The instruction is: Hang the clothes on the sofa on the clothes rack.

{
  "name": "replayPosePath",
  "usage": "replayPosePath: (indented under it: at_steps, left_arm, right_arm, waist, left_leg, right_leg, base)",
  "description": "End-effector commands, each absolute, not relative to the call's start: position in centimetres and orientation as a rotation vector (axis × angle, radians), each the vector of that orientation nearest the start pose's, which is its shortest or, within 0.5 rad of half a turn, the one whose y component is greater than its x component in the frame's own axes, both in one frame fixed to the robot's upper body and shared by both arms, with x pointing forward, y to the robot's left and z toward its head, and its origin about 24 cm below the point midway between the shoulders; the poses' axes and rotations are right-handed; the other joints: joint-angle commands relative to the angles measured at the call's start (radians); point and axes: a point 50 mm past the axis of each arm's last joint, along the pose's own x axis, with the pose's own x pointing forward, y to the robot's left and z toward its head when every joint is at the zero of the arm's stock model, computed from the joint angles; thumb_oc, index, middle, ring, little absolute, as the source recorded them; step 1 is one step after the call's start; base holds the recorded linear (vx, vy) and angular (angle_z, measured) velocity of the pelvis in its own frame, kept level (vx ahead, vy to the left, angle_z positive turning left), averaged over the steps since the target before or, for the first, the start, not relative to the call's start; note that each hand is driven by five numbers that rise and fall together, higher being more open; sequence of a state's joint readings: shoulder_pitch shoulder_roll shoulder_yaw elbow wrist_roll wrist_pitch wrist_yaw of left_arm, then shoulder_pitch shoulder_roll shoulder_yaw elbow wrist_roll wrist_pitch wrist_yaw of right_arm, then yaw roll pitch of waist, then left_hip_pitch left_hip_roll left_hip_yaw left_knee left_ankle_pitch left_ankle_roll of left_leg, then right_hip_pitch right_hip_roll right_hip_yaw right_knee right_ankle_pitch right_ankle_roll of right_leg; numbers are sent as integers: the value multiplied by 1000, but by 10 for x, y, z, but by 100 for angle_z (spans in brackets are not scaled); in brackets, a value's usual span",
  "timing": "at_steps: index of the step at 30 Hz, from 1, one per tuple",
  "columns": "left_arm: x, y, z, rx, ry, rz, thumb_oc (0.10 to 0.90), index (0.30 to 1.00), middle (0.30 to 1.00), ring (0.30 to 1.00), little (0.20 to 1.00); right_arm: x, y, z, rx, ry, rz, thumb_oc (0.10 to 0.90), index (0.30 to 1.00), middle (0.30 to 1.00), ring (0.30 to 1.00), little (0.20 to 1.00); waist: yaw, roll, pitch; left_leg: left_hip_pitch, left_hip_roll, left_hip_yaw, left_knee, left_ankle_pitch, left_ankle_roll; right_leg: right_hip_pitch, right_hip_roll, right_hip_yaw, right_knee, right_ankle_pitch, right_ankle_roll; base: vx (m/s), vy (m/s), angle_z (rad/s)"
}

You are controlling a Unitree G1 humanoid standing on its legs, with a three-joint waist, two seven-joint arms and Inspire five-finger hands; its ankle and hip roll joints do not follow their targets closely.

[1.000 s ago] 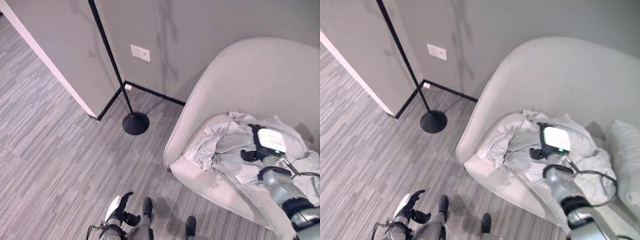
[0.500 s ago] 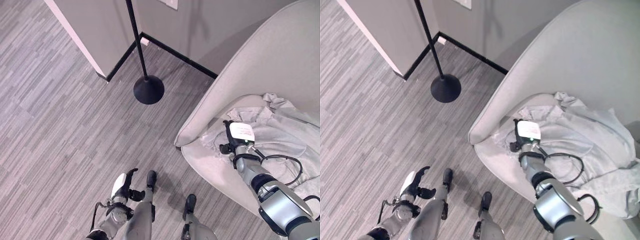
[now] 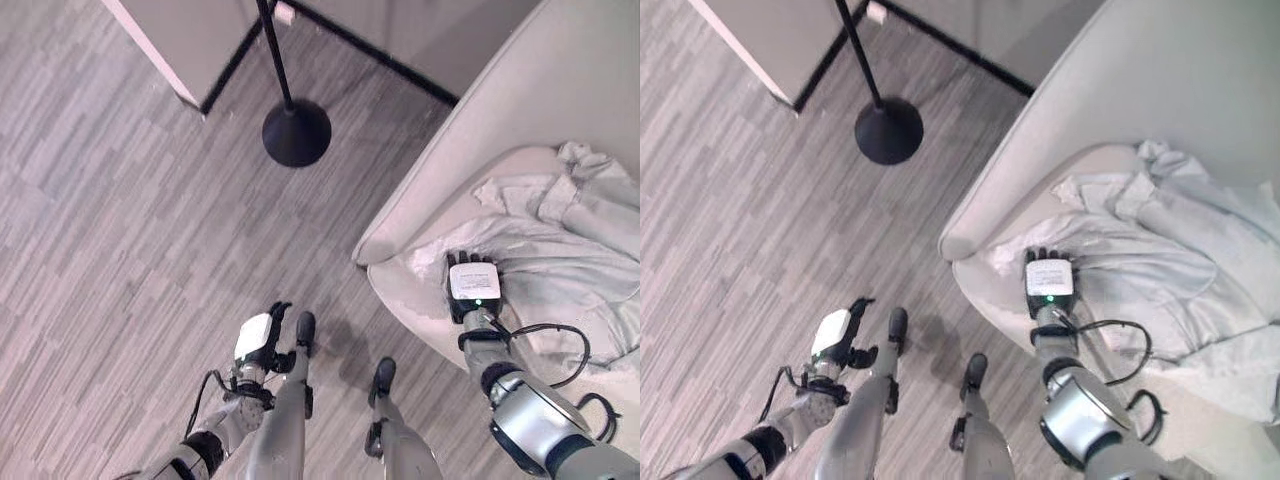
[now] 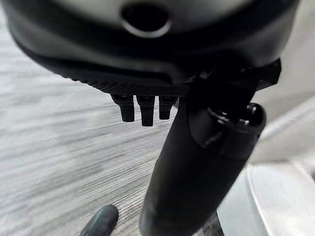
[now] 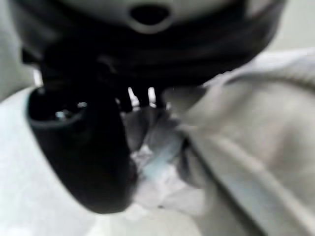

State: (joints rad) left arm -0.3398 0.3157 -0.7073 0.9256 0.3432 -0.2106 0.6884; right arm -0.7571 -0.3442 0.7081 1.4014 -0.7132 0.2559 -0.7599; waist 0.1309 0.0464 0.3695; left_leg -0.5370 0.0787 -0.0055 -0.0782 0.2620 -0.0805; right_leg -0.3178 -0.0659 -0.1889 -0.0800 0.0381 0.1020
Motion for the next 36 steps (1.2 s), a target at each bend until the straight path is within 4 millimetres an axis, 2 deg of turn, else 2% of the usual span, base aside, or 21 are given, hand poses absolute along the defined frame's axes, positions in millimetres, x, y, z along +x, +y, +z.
replayPosePath:
  at_steps: [1, 6, 11, 12, 14, 15, 16, 17, 18, 19, 20, 21, 22, 23, 24, 25, 30, 31, 32, 35, 36]
  left_arm:
    - [267, 141, -42, 1071, -118, -7, 800, 900, 900, 900, 900]
    - [264, 137, -46, 1095, -120, 2, 800, 900, 900, 900, 900]
    - [259, 133, -50, 1087, -101, 11, 800, 900, 900, 900, 900]
    - [255, 129, -52, 1063, -86, 2, 800, 900, 900, 900, 900]
    - [252, 128, -53, 1047, -81, -3, 800, 900, 900, 900, 900]
    - [251, 129, -52, 1038, -81, -12, 800, 900, 900, 900, 900]
    - [249, 130, -52, 1030, -72, -12, 800, 900, 900, 900, 900]
    - [250, 131, -52, 1030, -73, -12, 800, 900, 900, 900, 900]
    - [246, 136, -55, 1023, -36, -15, 800, 900, 900, 900, 900]
    - [244, 140, -57, 1016, -14, -12, 800, 900, 900, 900, 900]
    - [244, 140, -56, 1017, -14, -13, 800, 900, 900, 900, 900]
    - [242, 144, -58, 1006, 12, -3, 800, 900, 900, 900, 900]
    - [235, 154, -62, 976, 74, 16, 800, 900, 900, 900, 900]
    - [235, 155, -62, 977, 75, 16, 800, 900, 900, 900, 900]
    - [229, 164, -66, 929, 142, 39, 800, 900, 900, 900, 900]
    - [226, 167, -68, 904, 175, 43, 800, 900, 900, 900, 900]
    - [225, 167, -68, 904, 176, 43, 800, 900, 900, 900, 900]
    - [212, 179, -75, 787, 285, 78, 800, 900, 900, 900, 900]
    - [209, 181, -77, 778, 302, 77, 800, 900, 900, 900, 900]
    - [202, 184, -80, 769, 334, 61, 800, 900, 900, 900, 900]
    - [199, 185, -82, 763, 354, 54, 800, 900, 900, 900, 900]
  right_arm:
    - [314, -233, -23, -1918, 306, -1, 400, 300, 300, 300, 300]
    - [306, -223, -35, -1873, 340, 12, 400, 300, 300, 300, 300]
    - [294, -225, -46, -1755, 428, -58, 400, 300, 300, 300, 300]
    - [290, -233, -47, -1616, 492, -171, 400, 300, 300, 300, 300]
    - [287, -242, -46, -1464, 546, -294, 400, 300, 300, 300, 300]
    - [286, -254, -42, -1254, 591, -457, 400, 300, 300, 300, 300]
    - [286, -258, -39, -1120, 599, -550, 400, 300, 300, 300, 300]
    - [287, -258, -39, -1119, 599, -551, 400, 300, 300, 300, 300]
    - [288, -267, -33, -823, 613, -723, 400, 300, 300, 300, 300]
    - [290, -268, -30, -661, 601, -797, 400, 300, 300, 300, 300]
    - [290, -268, -30, -660, 601, -798, 400, 300, 300, 300, 300]
    - [294, -267, -27, -494, 572, -850, 400, 300, 300, 300, 300]
    - [300, -261, -23, -158, 517, -920, 400, 300, 300, 300, 300]
    - [299, -261, -23, -156, 517, -920, 400, 300, 300, 300, 300]
    - [309, -246, -16, 116, 427, -906, 400, 300, 300, 300, 300]
    - [311, -237, -15, 234, 395, -884, 400, 300, 300, 300, 300]
    - [310, -237, -16, 235, 396, -883, 400, 300, 300, 300, 300]
    - [328, -213, 22, 607, 144, -736, 400, 300, 300, 300, 300]
    - [329, -209, 29, 651, 103, -703, 400, 300, 300, 300, 300]
    - [338, -207, 69, 717, -74, -613, 400, 300, 300, 300, 300]
    - [345, -204, 95, 725, -172, -554, 400, 300, 300, 300, 300]
  waist:
    - [33, 39, 26]
    - [25, 47, 17]
    - [14, 49, -2]
    - [13, 50, -14]
    - [11, 50, -28]
    - [11, 49, -39]
    - [9, 50, -45]
    - [9, 50, -46]
    - [5, 49, -56]
    - [1, 49, -63]
    - [1, 49, -63]
    - [-3, 49, -69]
    - [-11, 42, -83]
    - [-11, 42, -83]
    - [-16, 32, -99]
    - [-17, 28, -110]
    - [-19, 29, -112]
    - [-13, 3, -182]
    - [-12, 0, -199]
    - [-7, -10, -243]
    - [-5, -18, -268]
  left_leg:
    - [32, -2, 12, -9, -77, -58]
    - [42, -5, 11, -9, -83, -56]
    - [70, -4, 9, -9, -88, -53]
    - [94, 0, 9, -9, -96, -53]
    - [114, 2, 5, -9, -100, -51]
    - [145, 7, 0, -9, -111, -50]
    - [159, 10, -1, -9, -114, -49]
    - [155, 10, -2, -9, -111, -49]
    - [192, 18, -6, -9, -124, -47]
    - [208, 23, -7, -9, -129, -46]
    - [205, 23, -8, -9, -124, -46]
    - [225, 28, -5, -9, -128, -46]
    - [264, 36, -4, -9, -138, -45]
    - [261, 36, -5, -9, -133, -44]
    - [295, 44, -1, -9, -140, -45]
    - [309, 46, 0, -9, -141, -45]
    - [306, 46, -2, -9, -135, -45]
    - [360, 51, -5, -9, -133, -49]
    - [370, 51, -7, -9, -135, -50]
    - [397, 52, -6, -9, -139, -50]
    - [411, 53, -6, -9, -142, -50]
  right_leg:
    - [-47, -113, 25, -7, 91, 85]
    - [-35, -115, 26, -7, 89, 86]
    - [-8, -113, 27, -7, 81, 84]
    - [21, -113, 23, -7, 69, 82]
    - [47, -113, 18, -7, 63, 78]
    - [76, -111, 9, 10, 43, 73]
    - [83, -109, 7, 30, 30, 70]
    - [80, -109, 7, 30, 33, 70]
    - [100, -109, 2, 73, 1, 63]
    - [109, -107, 0, 91, -15, 59]
    - [107, -107, 0, 90, -11, 59]
    - [120, -105, -4, 107, -24, 55]
    - [150, -100, -8, 126, -52, 47]
    - [149, -99, -9, 124, -47, 47]
    - [180, -92, -12, 133, -68, 39]
    - [200, -88, -14, 131, -73, 36]
    - [199, -87, -16, 127, -66, 35]
    - [286, -74, -28, 103, -73, 27]
    - [302, -72, -29, 95, -71, 26]
    - [340, -67, -32, 78, -70, 26]
    - [357, -66, -33, 73, -72, 24]
  base:
    - [0, 0, 0]
    - [0, 3, 1]
    - [16, 5, 4]
    - [56, -6, 6]
    - [50, -24, 9]
    - [51, -40, 18]
    - [29, -32, 24]
    - [20, -31, 24]
    - [31, -37, 15]
    - [28, -37, 6]
    - [14, -25, -3]
    - [28, -52, -2]
    - [26, -52, 0]
    - [42, -85, 4]
    - [17, -70, 1]
    - [17, -69, -1]
    - [7, -25, 0]
    - [64, -132, 2]
    - [86, -145, 15]
    - [56, -10, 9]
    - [48, 3, -4]
